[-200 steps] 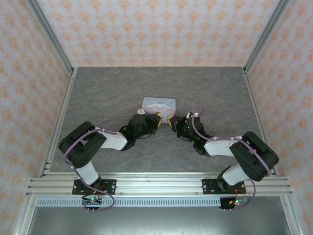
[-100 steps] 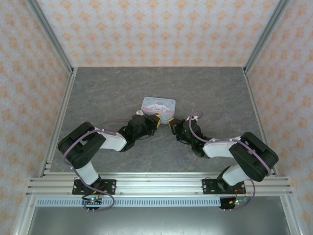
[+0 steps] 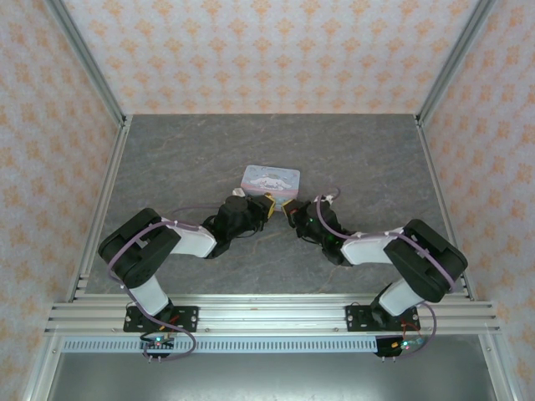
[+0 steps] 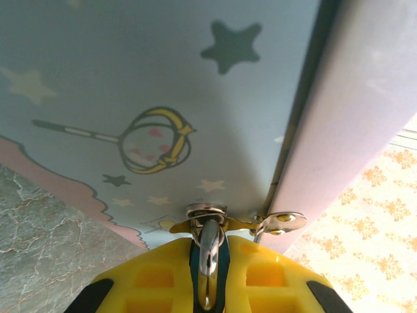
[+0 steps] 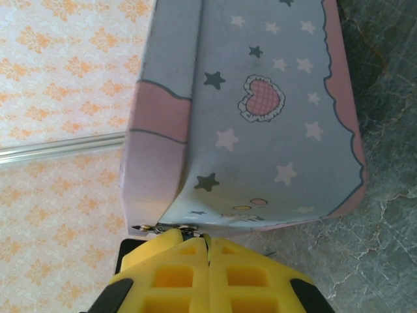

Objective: Unlock a padlock with a key

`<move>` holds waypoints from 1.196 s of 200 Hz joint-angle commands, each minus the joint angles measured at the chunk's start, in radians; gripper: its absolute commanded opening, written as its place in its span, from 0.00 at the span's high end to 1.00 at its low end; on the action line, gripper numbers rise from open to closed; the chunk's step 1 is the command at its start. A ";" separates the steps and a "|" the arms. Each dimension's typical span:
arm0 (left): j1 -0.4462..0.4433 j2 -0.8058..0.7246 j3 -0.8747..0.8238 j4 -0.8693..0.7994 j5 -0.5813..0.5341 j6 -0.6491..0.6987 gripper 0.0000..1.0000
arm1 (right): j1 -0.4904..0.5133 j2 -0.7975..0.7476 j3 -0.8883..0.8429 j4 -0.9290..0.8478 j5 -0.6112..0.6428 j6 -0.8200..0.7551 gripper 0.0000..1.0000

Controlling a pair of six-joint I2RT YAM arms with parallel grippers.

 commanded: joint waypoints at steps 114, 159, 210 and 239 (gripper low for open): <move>-0.013 -0.048 -0.008 0.005 -0.020 -0.001 1.00 | 0.014 0.010 0.028 0.017 0.054 0.013 1.00; -0.015 -0.047 -0.009 0.002 -0.019 0.000 1.00 | 0.013 0.001 0.038 0.006 0.054 0.007 1.00; -0.018 -0.047 -0.005 -0.006 -0.017 0.006 1.00 | 0.013 0.001 0.057 -0.003 0.045 -0.002 1.00; -0.019 -0.044 -0.004 0.001 -0.019 0.004 1.00 | 0.014 0.006 0.068 -0.009 0.033 -0.006 1.00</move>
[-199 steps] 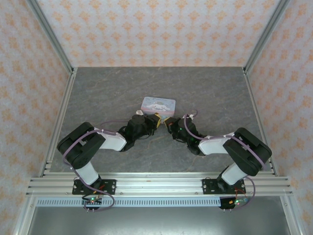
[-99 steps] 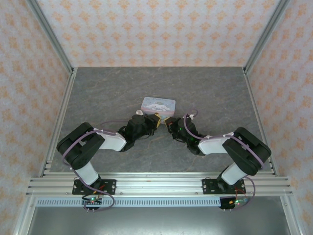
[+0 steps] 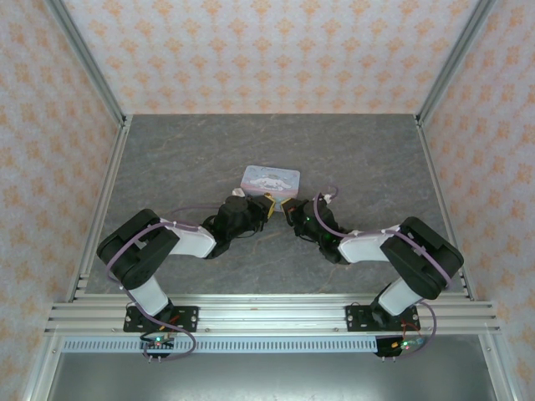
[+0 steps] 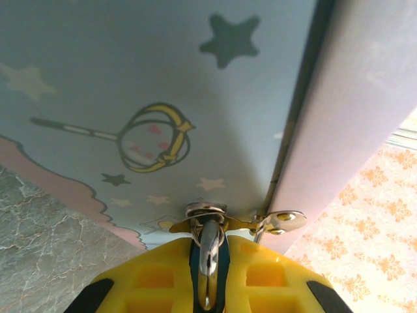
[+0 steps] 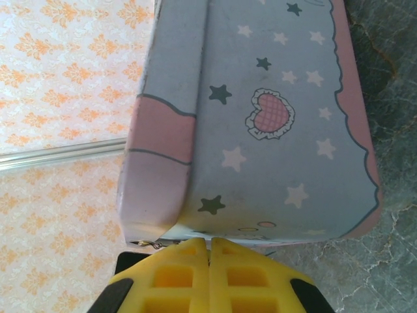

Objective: Unlock a padlock with a key

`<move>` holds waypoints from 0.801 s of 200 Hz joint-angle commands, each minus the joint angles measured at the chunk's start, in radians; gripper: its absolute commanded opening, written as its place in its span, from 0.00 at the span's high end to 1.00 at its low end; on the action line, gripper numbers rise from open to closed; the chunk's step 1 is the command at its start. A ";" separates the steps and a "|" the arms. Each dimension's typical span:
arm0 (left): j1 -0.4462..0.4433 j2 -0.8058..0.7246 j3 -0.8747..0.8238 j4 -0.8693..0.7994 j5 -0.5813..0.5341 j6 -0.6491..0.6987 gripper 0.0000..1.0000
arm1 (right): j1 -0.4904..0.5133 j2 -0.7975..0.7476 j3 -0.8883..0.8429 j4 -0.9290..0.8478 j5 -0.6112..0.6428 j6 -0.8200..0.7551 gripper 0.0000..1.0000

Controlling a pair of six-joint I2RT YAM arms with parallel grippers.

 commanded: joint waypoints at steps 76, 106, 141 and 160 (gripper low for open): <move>-0.020 -0.031 0.010 0.030 -0.029 -0.008 1.00 | 0.024 0.009 0.044 0.009 0.007 0.002 1.00; -0.020 -0.033 0.013 0.023 -0.034 -0.008 1.00 | 0.024 0.012 0.020 0.005 0.024 0.016 1.00; -0.019 -0.032 0.014 0.023 -0.035 -0.009 1.00 | 0.024 0.030 0.000 0.021 0.028 0.031 1.00; -0.020 -0.032 0.014 0.024 -0.037 -0.010 1.00 | 0.024 0.039 -0.004 0.026 0.028 0.035 1.00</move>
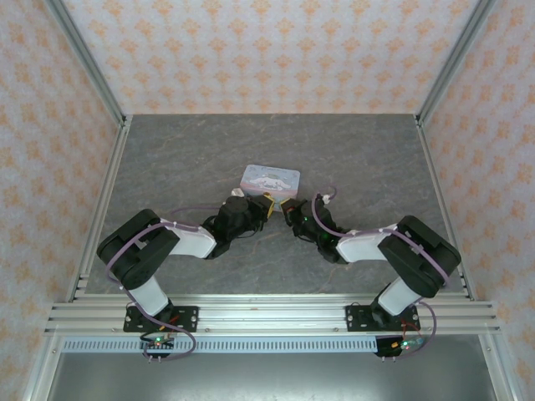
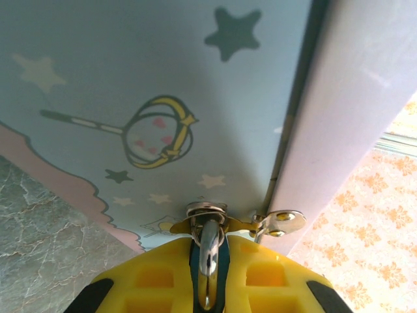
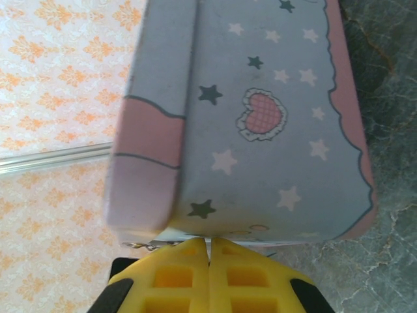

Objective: Unlock a padlock with a key

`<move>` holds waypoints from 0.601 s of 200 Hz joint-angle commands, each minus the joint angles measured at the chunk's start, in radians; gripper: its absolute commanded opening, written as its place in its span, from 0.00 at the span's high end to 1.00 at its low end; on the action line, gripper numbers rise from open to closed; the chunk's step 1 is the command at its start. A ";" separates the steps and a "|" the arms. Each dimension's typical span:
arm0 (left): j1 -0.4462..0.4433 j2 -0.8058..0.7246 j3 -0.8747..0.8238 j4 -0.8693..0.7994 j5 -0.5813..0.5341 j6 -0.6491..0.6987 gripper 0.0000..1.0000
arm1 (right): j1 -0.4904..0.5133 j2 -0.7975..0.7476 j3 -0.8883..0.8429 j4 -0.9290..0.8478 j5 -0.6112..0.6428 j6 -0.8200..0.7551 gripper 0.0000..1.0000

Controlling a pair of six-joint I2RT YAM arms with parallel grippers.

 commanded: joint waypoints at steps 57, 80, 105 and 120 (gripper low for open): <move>-0.017 -0.030 0.015 0.017 -0.008 -0.003 1.00 | 0.013 0.016 -0.004 0.030 0.008 0.020 1.00; -0.017 -0.032 0.014 0.002 -0.007 0.008 1.00 | 0.013 -0.003 0.010 0.007 0.009 0.008 1.00; -0.018 -0.032 0.012 -0.006 -0.010 0.014 1.00 | 0.012 -0.028 0.033 -0.034 0.005 -0.012 1.00; -0.019 -0.033 0.012 -0.007 -0.009 0.019 1.00 | 0.013 -0.039 0.042 -0.048 0.004 -0.020 1.00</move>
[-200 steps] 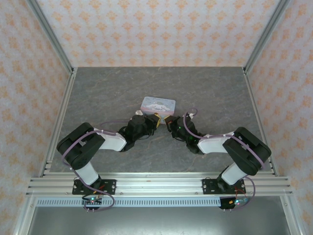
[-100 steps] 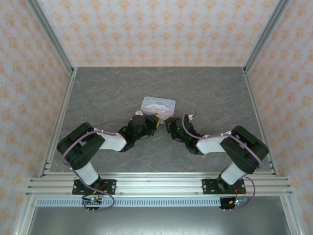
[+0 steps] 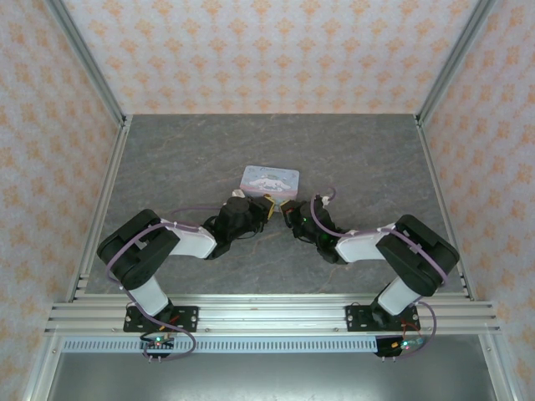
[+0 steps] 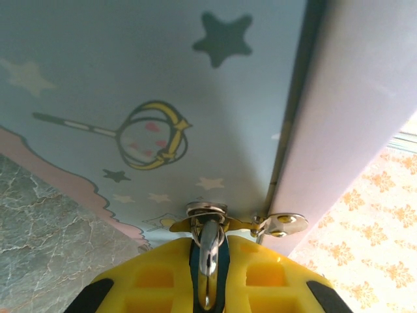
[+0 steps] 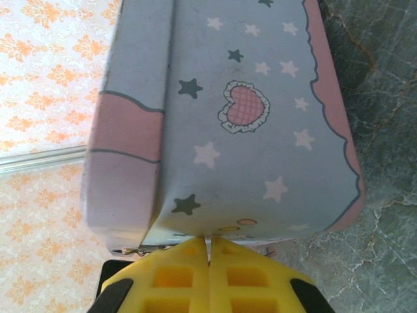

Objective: Unlock a padlock with a key

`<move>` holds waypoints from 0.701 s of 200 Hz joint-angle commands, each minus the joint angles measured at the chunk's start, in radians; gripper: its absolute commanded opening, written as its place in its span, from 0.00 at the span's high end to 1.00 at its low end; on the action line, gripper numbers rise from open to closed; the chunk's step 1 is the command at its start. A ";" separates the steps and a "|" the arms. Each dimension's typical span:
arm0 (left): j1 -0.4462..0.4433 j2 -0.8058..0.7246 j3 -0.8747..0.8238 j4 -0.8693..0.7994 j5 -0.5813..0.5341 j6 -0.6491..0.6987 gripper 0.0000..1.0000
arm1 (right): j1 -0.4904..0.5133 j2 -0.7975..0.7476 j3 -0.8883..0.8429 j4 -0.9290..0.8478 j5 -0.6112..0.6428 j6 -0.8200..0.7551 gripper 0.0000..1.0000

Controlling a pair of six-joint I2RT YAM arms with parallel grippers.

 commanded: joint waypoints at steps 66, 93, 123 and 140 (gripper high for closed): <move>-0.015 -0.030 0.013 0.000 -0.016 0.027 1.00 | 0.008 -0.068 0.051 -0.055 0.000 -0.035 1.00; -0.015 -0.029 0.012 -0.007 -0.019 0.031 1.00 | 0.009 -0.079 0.049 -0.058 -0.001 -0.037 1.00; -0.015 -0.027 0.009 -0.018 -0.023 0.036 1.00 | 0.009 -0.097 0.050 -0.078 0.006 -0.047 1.00; -0.016 -0.024 0.009 -0.020 -0.024 0.038 1.00 | 0.009 -0.102 0.052 -0.081 0.006 -0.050 1.00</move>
